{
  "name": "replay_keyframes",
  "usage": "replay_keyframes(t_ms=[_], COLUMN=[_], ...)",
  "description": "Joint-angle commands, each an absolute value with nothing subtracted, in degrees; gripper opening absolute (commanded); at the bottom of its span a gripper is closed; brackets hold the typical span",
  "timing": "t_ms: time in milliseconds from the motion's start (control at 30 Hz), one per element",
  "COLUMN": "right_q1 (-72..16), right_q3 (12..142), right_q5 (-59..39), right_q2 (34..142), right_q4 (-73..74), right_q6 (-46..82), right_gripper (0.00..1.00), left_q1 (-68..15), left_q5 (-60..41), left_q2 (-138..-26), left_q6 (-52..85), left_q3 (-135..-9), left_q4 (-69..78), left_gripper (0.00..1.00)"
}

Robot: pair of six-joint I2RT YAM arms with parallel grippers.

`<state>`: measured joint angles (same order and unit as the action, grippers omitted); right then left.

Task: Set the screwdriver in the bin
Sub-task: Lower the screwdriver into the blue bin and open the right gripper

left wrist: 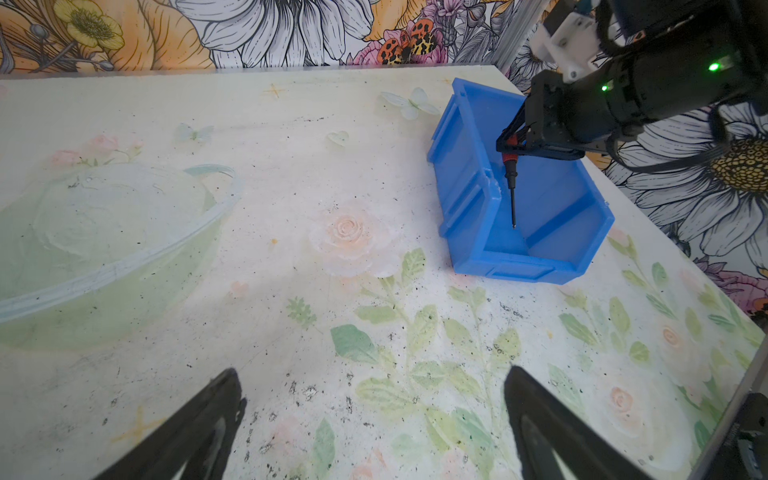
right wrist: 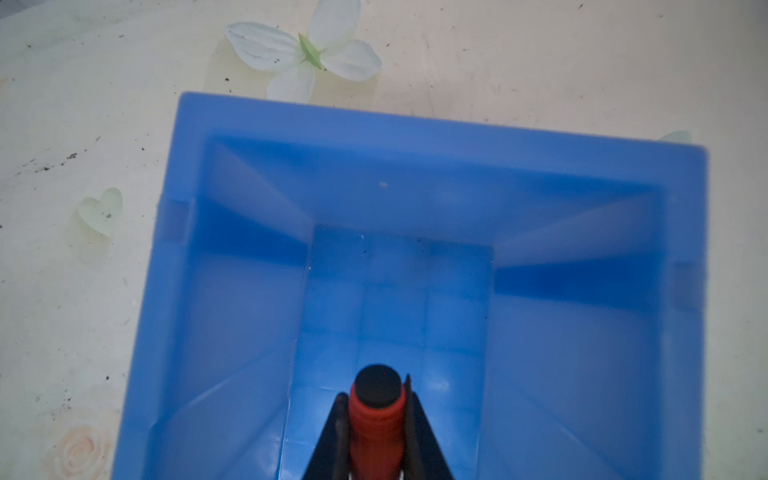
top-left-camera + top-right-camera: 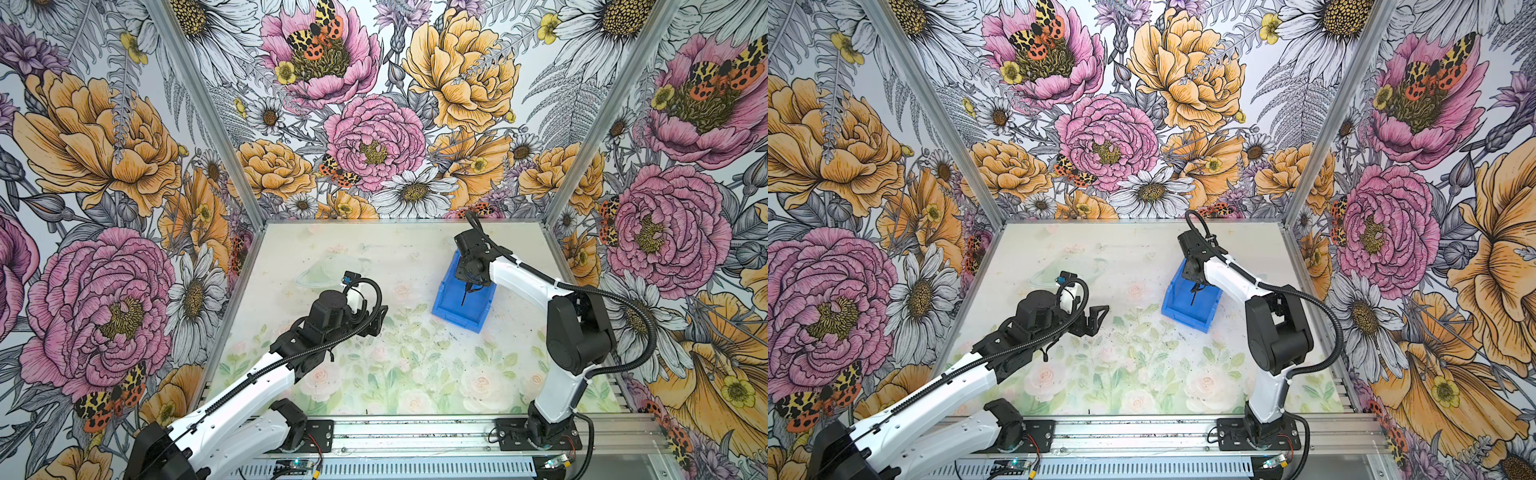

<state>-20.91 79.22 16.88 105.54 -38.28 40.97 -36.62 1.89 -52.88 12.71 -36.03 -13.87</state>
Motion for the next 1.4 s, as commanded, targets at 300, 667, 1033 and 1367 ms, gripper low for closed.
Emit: replay_keyframes(t_ms=[300,667,1033,1367], right_q1=[-19.9,-19.5,-19.1,-19.4], right_q3=[83.1,80.0,77.0,76.6], right_q5=[16.1,15.8,14.9,16.0], right_q2=[112.9,114.9,115.6,115.2], right_q4=[-36.1,-34.2,-31.8,-31.5], right_q6=[42.3,43.6,45.0,43.8], right_gripper=[0.0,0.0,0.05,0.28], left_q1=[-37.1,-37.1,-37.1,-37.1], left_q5=[0.4,0.2,0.5,1.5], left_q2=[-53.9,-53.9,-52.0,-50.6], left_q6=[9.6,8.7,8.8,9.2], left_q3=[-38.4,-38.3,-37.6,-37.7], left_q4=[-12.9,-12.9,-14.1,-15.1], left_gripper=[0.99,0.99,0.99,0.99])
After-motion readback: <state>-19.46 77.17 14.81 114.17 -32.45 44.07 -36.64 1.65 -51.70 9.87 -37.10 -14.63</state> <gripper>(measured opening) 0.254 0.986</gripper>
